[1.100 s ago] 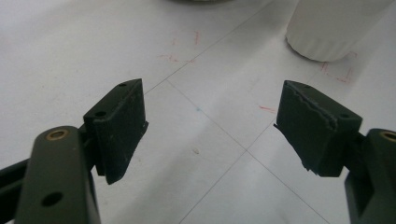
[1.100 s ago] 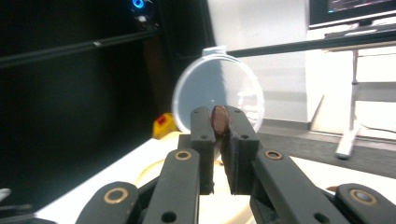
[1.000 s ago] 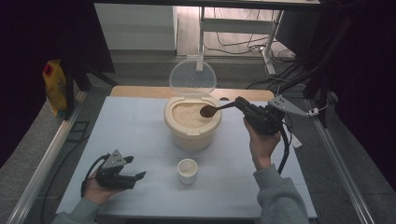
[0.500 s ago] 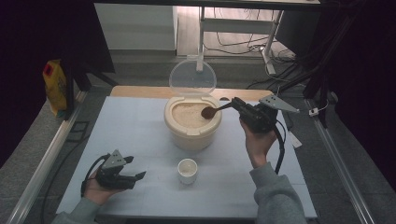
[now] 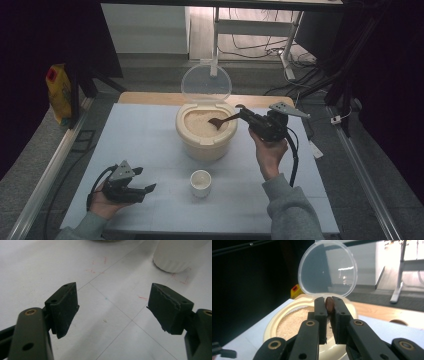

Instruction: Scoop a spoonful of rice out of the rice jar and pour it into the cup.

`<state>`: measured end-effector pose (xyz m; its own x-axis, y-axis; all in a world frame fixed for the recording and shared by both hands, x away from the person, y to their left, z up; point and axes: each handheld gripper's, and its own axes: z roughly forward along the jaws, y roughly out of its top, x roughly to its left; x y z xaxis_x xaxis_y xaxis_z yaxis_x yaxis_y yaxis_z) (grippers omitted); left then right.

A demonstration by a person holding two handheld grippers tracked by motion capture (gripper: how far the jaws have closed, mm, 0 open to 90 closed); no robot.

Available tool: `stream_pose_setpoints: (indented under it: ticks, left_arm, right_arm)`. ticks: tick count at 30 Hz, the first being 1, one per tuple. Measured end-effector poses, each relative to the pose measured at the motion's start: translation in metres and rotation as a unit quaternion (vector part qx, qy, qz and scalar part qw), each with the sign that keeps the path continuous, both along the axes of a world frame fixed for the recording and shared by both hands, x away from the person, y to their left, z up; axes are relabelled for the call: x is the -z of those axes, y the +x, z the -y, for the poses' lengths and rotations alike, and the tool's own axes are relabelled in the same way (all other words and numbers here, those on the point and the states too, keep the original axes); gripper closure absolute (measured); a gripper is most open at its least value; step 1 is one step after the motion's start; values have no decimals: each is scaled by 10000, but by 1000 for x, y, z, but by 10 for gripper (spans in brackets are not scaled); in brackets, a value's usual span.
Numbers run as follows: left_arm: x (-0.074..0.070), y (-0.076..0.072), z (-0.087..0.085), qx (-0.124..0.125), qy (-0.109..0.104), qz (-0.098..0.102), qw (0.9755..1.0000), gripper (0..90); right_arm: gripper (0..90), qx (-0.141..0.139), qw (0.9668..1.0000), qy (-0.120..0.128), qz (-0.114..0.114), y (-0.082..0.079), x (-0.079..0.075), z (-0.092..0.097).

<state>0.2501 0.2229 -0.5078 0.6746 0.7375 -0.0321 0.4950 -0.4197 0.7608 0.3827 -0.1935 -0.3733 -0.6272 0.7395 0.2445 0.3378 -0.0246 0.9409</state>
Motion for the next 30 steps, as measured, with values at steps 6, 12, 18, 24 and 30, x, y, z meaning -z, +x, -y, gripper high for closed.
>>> stream_pose_setpoints:
  ticks: [6, 12, 18, 24, 30]
  left_arm:
    - [0, 0, 0, 1, 7, 5, 10000, 240]
    - [0, 0, 0, 7, 20, 7, 10000, 240]
    - [0, 0, 0, 3, 13, 11, 10000, 240]
    - [0, 0, 0, 4, 15, 21, 10000, 240]
    - [-1, 0, 0, 9, 14, 21, 10000, 240]
  right_arm:
    - [834, 32, 9977, 504, -460, 5, 13, 4]
    - [835, 100, 9943, 805, -696, 7, 20, 9]
    - [835, 104, 9919, 943, -843, 6, 22, 8]
    - [835, 105, 9849, 1335, -1095, 8, 24, 13]
    - [835, 190, 9816, 1460, -1214, 9, 26, 16]
